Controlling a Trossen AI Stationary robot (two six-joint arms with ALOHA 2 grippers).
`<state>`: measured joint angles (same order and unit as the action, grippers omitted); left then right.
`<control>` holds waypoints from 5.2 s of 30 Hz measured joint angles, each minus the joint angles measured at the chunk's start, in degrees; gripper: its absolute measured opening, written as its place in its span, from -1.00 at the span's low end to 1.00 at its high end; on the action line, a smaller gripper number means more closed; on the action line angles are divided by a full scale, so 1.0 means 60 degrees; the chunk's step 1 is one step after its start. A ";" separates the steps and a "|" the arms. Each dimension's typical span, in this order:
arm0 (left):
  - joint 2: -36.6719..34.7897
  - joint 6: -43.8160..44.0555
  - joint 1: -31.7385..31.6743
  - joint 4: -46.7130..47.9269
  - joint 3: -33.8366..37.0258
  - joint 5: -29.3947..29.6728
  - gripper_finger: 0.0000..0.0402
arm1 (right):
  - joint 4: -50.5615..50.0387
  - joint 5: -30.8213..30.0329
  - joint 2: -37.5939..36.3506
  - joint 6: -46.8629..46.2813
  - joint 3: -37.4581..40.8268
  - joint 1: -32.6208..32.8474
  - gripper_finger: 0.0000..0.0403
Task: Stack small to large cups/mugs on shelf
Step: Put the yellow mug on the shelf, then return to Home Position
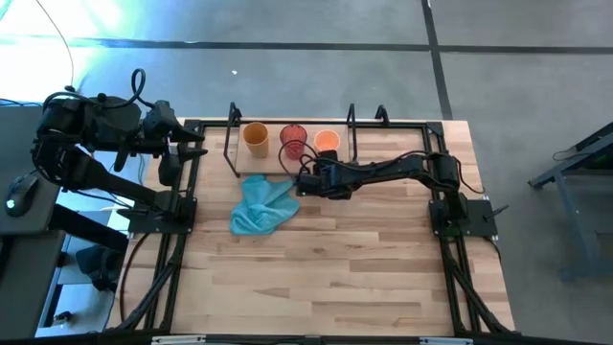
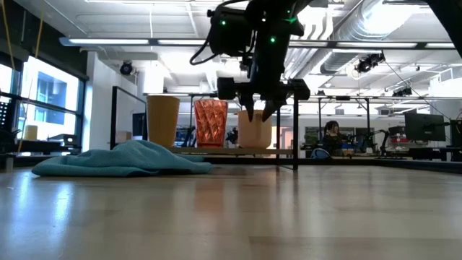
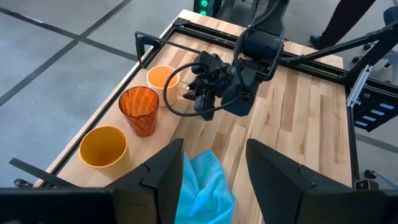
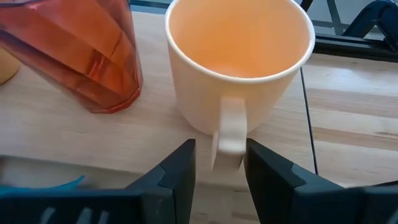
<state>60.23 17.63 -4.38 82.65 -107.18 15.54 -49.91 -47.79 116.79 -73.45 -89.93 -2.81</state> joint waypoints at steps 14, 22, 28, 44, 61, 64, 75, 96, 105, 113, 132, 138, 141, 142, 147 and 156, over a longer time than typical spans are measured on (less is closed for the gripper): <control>0.0004 0.0001 -0.0001 -0.0006 0.0000 -0.0128 -0.19 | -0.0394 -0.0006 -0.0228 -0.0370 0.0000 0.0350 -0.38; 0.0004 0.0004 0.0003 -0.0010 0.0003 -0.0169 -0.19 | -0.0582 0.0232 -0.0266 -0.1031 0.0000 0.0874 -0.38; 0.0004 0.0004 0.0003 -0.0010 0.0003 -0.0166 -0.19 | -0.0948 0.0435 -0.0266 -0.1496 0.0000 0.1502 -0.38; 0.0034 0.0109 0.0003 -0.0348 0.0003 -0.0163 -0.19 | -0.1687 0.0819 -0.0339 -0.3213 0.0000 0.3427 -0.38; 0.0386 0.0135 0.0003 -0.1399 0.0002 -0.0152 -0.19 | -0.2852 -0.1872 -0.3012 0.0038 0.0000 0.5171 -0.38; 0.0484 0.0106 0.0003 -0.1819 0.0000 -0.0148 -0.19 | -0.2826 -0.2537 -0.3813 0.1485 0.0000 0.5293 -0.38; 0.0912 -0.0644 0.0003 -0.3818 0.0004 -0.0148 -0.19 | -0.2593 -0.3130 -0.6753 0.6511 0.0000 0.5300 -0.38; 0.1376 -0.3032 -0.0005 -0.6978 0.0000 -0.0159 -0.19 | 0.1341 -0.0988 -1.1815 1.5272 0.0000 0.5300 -0.38; 0.1306 -0.4406 -0.0023 -0.7962 0.0004 -0.0162 -0.19 | 0.1841 0.0241 -1.3487 1.6571 0.0000 0.5300 -0.38; 0.1021 -0.4804 -0.0023 -0.8333 0.0004 -0.0119 -0.19 | 0.1555 0.1332 -1.4855 1.6711 0.0000 0.5300 -0.38; 0.0230 -0.5098 -0.0019 -0.7677 0.0000 -0.3919 -0.19 | -0.0234 0.5771 -1.5693 1.5931 0.0004 0.6330 -0.38; 0.0049 -0.4660 -0.0019 -0.6622 0.0000 -0.4057 -0.19 | -0.0526 0.5510 -1.5693 1.5002 0.0004 0.6926 -0.38; 0.0005 -0.4605 -0.0020 -0.6157 0.0004 -0.4057 -0.19 | -0.1018 0.5076 -1.5693 1.4509 0.0000 0.7187 -0.38; 0.0002 -0.4606 -0.0019 -0.6099 0.0004 -0.4057 -0.19 | -0.1186 0.4910 -1.5701 1.4340 0.0001 0.7275 -0.38; -0.0033 -0.4589 -0.0019 -0.5905 0.0004 -0.4430 -0.19 | -0.1489 0.4558 -1.5799 1.3221 0.0076 0.7876 -0.38; -0.0046 -0.4143 -0.0019 -0.5729 0.0004 -0.4523 -0.19 | -0.2023 0.4922 -1.6232 1.1221 0.1780 0.8399 -0.38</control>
<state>59.95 -7.23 -4.49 48.27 -107.15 -11.60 -62.05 -18.26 19.40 -6.12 -79.25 47.58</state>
